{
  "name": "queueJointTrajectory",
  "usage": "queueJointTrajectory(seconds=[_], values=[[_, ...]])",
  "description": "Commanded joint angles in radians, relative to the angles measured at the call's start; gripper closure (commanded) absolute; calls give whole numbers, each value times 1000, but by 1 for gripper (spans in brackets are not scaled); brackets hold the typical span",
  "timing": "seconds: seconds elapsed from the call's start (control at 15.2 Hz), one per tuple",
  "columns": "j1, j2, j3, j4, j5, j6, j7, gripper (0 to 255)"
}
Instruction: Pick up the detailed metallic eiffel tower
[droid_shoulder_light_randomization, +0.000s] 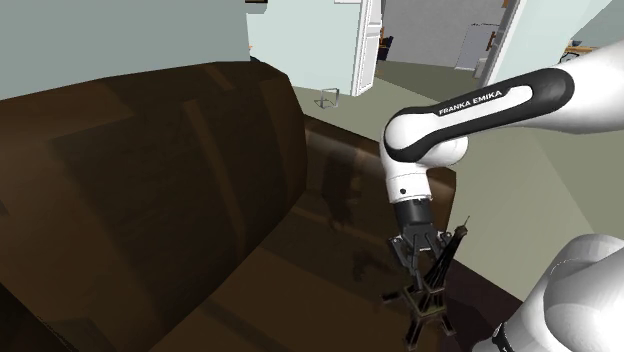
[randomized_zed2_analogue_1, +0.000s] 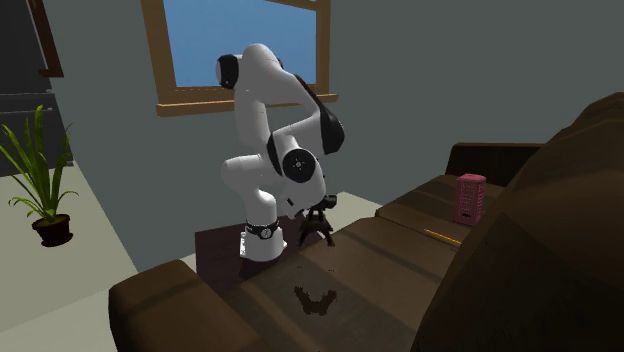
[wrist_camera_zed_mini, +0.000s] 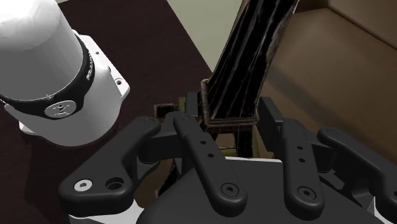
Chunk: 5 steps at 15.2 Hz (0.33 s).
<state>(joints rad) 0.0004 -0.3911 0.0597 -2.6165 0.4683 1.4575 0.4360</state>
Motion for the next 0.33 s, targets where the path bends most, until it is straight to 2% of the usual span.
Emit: queueJointTrajectory(seconds=[0.0, 0.26], values=[[0, -15, -2, 18, 0, -30, 13, 255], [-1, -31, -5, 34, -1, -60, 25, 255]])
